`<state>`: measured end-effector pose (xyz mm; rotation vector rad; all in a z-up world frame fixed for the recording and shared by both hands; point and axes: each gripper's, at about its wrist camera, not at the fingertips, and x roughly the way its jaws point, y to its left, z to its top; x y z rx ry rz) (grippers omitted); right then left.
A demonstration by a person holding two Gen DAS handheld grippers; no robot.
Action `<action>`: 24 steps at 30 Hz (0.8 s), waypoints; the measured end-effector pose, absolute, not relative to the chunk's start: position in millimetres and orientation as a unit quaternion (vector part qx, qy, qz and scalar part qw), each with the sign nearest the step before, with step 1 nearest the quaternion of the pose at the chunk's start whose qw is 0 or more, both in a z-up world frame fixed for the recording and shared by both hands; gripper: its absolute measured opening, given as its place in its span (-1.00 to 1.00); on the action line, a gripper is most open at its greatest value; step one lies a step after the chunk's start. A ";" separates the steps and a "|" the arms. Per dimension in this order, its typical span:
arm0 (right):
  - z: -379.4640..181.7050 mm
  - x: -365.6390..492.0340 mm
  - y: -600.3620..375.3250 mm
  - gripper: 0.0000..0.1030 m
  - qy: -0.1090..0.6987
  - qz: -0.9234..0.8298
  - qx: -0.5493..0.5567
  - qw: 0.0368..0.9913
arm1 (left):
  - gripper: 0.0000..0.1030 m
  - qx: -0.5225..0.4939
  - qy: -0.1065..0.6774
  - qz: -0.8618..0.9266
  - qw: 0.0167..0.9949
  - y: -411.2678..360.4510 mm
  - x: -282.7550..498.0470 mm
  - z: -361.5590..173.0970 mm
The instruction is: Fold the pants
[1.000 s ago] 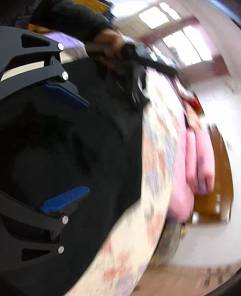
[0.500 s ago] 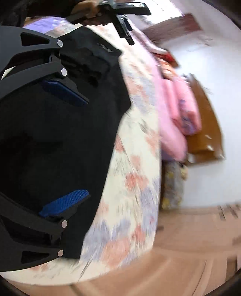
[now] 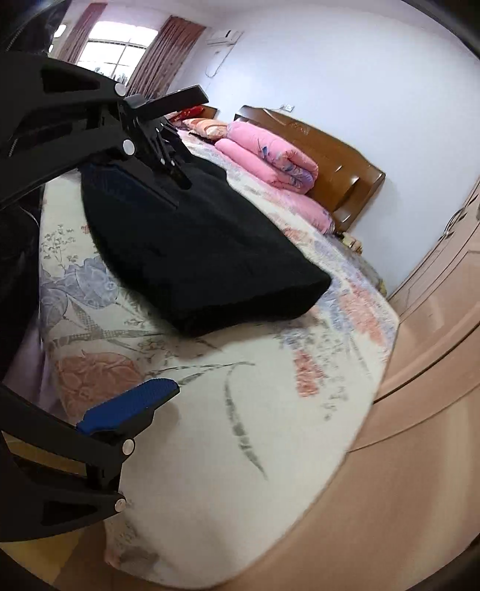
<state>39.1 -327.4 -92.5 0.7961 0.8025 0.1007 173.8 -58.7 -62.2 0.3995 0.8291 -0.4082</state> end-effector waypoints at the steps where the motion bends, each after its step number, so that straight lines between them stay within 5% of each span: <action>1: -95.0 43.6 -325.8 0.71 0.384 0.052 0.376 0.842 | 0.97 0.193 0.406 -0.195 0.872 -56.7 176.8 -69.1; 16: -103.2 85.8 -296.4 0.73 0.434 0.160 0.366 0.808 | 0.97 0.129 0.441 -0.214 0.862 -46.6 188.2 -79.5; 22: -97.6 103.8 -295.4 0.66 0.381 0.095 0.364 0.845 | 0.97 0.130 0.441 -0.214 0.862 -46.2 188.7 -79.0; 24: -100.1 117.4 -286.3 0.38 0.392 0.108 0.365 0.838 | 0.97 0.130 0.441 -0.214 0.862 -46.1 188.6 -79.1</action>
